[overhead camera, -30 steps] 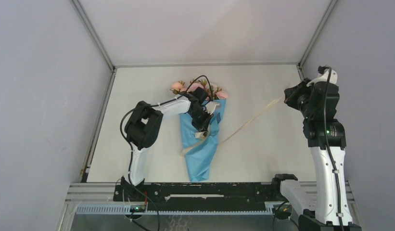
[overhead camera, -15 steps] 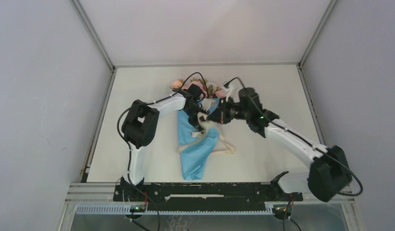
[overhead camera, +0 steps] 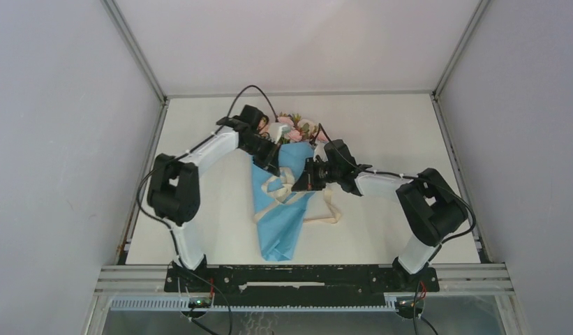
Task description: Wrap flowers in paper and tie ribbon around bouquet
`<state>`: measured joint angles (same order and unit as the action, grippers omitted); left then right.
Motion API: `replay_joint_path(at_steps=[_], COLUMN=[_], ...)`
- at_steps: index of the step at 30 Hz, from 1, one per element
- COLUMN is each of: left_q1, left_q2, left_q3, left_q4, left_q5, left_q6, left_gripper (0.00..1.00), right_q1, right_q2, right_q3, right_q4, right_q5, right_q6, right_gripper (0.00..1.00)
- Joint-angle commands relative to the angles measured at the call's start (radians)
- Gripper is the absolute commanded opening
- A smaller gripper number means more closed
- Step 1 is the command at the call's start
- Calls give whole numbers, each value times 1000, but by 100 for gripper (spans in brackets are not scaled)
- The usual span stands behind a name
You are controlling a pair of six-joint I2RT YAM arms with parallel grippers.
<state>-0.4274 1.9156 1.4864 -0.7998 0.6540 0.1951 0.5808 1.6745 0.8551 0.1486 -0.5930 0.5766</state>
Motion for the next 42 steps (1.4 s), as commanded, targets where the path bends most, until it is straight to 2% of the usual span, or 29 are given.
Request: replay_joint_path(at_steps=[1, 5, 8, 10, 13, 16, 19, 21, 23, 25, 27, 31, 33, 35, 42], left_q1=[105, 125, 134, 134, 124, -13, -219, -295, -325, -325, -305, -181, -121, -89, -53], left_q2=[-160, -298, -423, -508, -546, -542, -479, -409, -329, -259, -218, -174, -154, -129, -49], left_q3=[-104, -287, -381, -390, -308, -168, 38, 193, 338, 433, 438, 292, 226, 190, 138], left_q4=[-52, -43, -131, -239, -437, -622, -675, -687, -676, -625, -496, -148, 34, 145, 232], left_q5=[-199, -385, -384, -377, -395, -376, -294, -209, -109, -42, -40, 35, 27, -21, -152], left_q6=[148, 291, 410, 513, 567, 563, 520, 545, 563, 556, 493, 261, 131, 89, 57], left_gripper=[0, 0, 0, 0, 0, 0, 0, 0, 0, 0, 0, 0, 0, 0, 0], right_q1=[-36, -57, -73, -82, -72, -50, -41, -43, -47, -56, -67, -90, -100, -105, -122], right_q2=[43, 162, 235, 272, 304, 320, 320, 315, 296, 266, 234, 211, 211, 208, 207], right_q3=[102, 214, 258, 280, 326, 360, 361, 359, 346, 324, 304, 272, 256, 243, 203], right_q4=[107, 46, 49, 75, 66, 42, 44, 44, 61, 81, 77, 76, 106, 128, 158], right_q5=[2, 1, -2, -17, -23, -21, -35, -59, -91, -116, -122, -171, -205, -223, -218], right_q6=[39, 67, 121, 163, 176, 160, 172, 171, 171, 172, 163, 168, 199, 213, 232], right_gripper=[0, 0, 0, 0, 0, 0, 0, 0, 0, 6, 10, 20, 23, 25, 28])
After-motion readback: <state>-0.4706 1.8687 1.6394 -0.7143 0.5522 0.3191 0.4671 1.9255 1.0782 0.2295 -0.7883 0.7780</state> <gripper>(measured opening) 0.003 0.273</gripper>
